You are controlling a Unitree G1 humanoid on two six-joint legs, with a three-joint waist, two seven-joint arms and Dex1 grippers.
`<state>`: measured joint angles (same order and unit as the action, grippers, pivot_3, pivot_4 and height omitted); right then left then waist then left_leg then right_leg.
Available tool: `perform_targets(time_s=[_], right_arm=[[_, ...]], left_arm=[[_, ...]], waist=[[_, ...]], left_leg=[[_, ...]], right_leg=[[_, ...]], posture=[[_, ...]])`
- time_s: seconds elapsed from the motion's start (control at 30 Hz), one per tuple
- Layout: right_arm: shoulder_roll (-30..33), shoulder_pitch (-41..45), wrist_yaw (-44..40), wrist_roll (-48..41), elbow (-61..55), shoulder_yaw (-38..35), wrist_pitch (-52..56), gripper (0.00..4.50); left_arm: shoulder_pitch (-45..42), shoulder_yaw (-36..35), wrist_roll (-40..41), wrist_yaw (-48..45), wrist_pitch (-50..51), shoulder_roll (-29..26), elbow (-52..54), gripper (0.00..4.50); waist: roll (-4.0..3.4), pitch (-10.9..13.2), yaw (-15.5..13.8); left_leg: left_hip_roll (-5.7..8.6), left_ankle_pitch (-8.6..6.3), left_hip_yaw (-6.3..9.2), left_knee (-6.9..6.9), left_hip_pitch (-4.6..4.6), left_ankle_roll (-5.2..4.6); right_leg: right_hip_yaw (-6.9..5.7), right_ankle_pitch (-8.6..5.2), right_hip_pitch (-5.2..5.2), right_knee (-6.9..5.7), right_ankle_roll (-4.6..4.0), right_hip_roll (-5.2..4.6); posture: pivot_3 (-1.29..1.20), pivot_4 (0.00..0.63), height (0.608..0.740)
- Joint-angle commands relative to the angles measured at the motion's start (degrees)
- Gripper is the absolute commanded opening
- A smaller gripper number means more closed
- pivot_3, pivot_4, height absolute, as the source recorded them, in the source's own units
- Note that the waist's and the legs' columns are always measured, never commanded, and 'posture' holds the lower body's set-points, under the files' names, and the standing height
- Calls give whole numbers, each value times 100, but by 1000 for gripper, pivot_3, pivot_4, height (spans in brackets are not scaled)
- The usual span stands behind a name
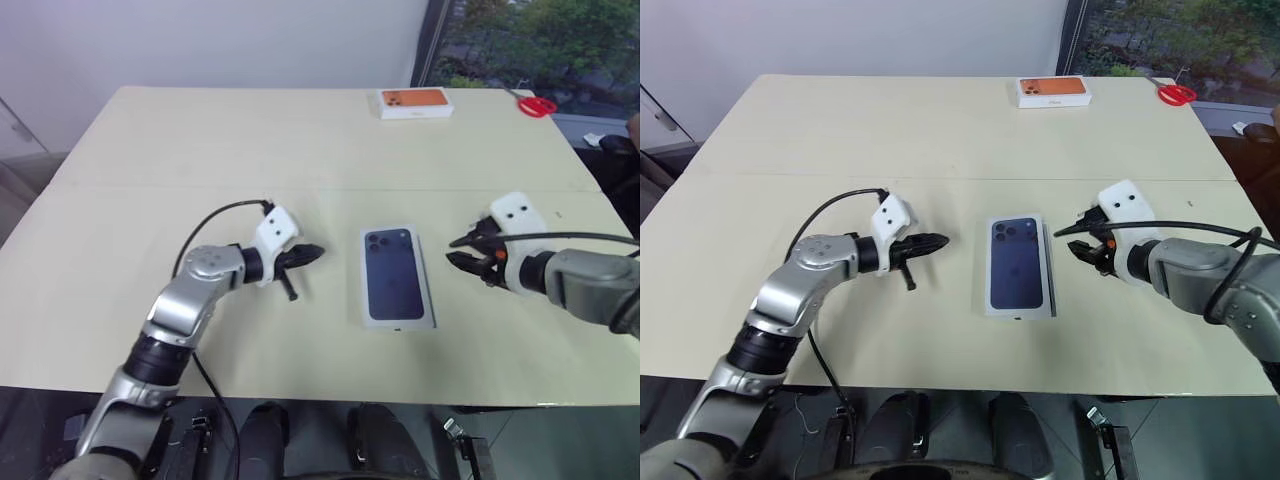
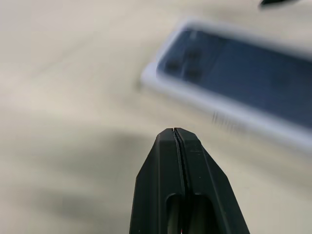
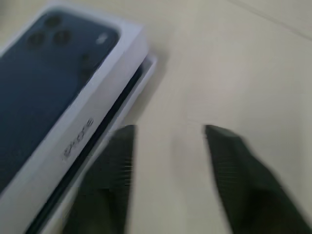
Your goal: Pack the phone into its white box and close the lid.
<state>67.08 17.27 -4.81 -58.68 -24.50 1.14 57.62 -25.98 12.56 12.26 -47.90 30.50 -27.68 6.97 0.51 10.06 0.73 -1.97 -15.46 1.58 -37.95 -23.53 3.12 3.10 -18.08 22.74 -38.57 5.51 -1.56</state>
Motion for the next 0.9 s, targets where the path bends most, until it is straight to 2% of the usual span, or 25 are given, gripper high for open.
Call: perform_targets(time_s=[0.03,0.07,0.17,0.23,0.33,0.57,0.73,0.9], right_arm=[[193,-68,-736,775,-294,21,-339,430],[218,-106,-910,950,-344,54,-387,31],[181,-173,-1256,1359,-420,45,-453,31],[188,-191,-1503,1671,-512,162,-503,31],[141,-239,-1720,2075,-592,239,-537,31],[-84,-404,-2033,2720,-700,254,-631,31],[-234,-461,-2257,2953,-807,233,-573,31],[-285,-510,-2452,3176,-871,260,-563,31]], left_arm=[[-8,269,-138,-219,-99,-134,200,0],[-50,373,-161,-242,-25,-115,187,0],[-135,565,-223,-294,65,-74,171,0],[-382,1126,-567,-311,-21,139,4,0],[-572,1492,-762,-298,9,404,-187,0],[-763,1782,-1007,-195,23,865,-561,0],[-832,1683,-991,-47,11,1229,-670,0],[-835,1650,-992,8,-33,1362,-734,0]], waist=[[1,0,-24],[0,0,-38],[2,1,-30],[2,1,-27],[2,1,-17],[0,0,-7],[0,0,-34],[0,0,-27]], left_leg=[[1,0,0,0,0,0],[2,0,0,0,-1,0],[4,0,0,-2,-1,0],[4,0,1,-2,-1,0],[7,0,1,-4,-1,0],[4,0,7,-3,7,0],[9,0,7,-7,7,0],[9,0,8,-7,8,0]], right_leg=[[-1,0,-1,1,0,-1],[-2,0,-2,2,0,-3],[-5,0,-10,14,0,-6],[-5,0,-11,14,0,-5],[-6,0,-13,14,0,-5],[-6,1,-15,5,0,1],[-8,0,-24,14,1,-4],[-8,0,-25,14,1,-4]], posture=[[0,150,731],[0,150,731],[0,150,731],[0,150,731],[0,150,731],[0,150,731],[0,150,731],[0,150,731]])
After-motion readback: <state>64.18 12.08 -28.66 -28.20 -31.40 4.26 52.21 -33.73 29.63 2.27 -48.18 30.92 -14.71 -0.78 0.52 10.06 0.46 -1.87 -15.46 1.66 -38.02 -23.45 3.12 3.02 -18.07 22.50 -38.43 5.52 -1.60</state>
